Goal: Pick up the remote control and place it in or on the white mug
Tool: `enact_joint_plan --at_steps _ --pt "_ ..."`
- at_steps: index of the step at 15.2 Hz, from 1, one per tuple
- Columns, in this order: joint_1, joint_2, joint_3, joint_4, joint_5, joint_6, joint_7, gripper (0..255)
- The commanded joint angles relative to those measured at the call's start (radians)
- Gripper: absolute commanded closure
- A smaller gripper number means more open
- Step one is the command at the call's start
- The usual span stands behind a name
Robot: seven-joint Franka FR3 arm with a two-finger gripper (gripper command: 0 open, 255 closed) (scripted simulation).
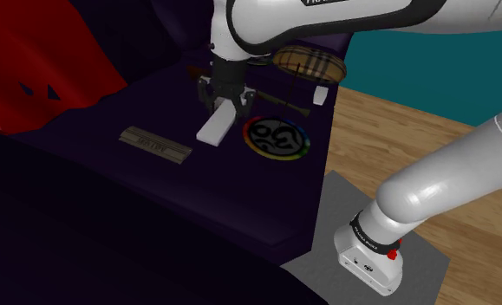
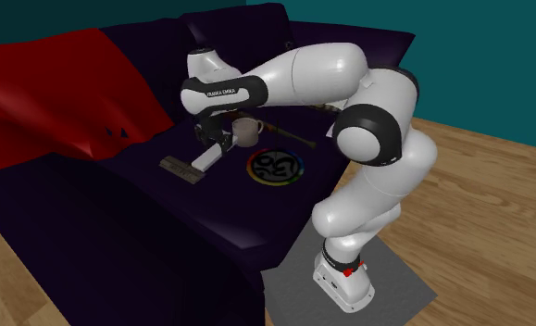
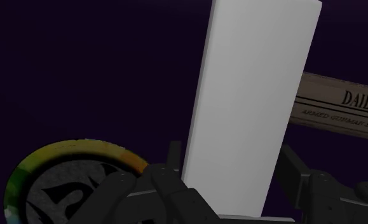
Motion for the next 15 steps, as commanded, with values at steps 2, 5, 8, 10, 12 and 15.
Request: enact_joint_plan --at_steps 2,5,8,10,12,15 --pt "-0.033 0.053 -0.024 0.037 -0.038 0.003 -0.040 255" --pt "-0.064 0.116 -0.047 0.090 -0.080 -0.001 -0.075 255" --pt "-0.090 0.186 -0.067 0.155 -0.125 -0.010 -0.105 255" --pt "-0.105 0.236 -0.081 0.204 -0.155 -0.019 -0.124 255" --pt "-0.117 0.289 -0.094 0.260 -0.186 -0.031 -0.141 255" --pt "-0.129 0.372 -0.115 0.354 -0.231 -0.055 -0.166 255"
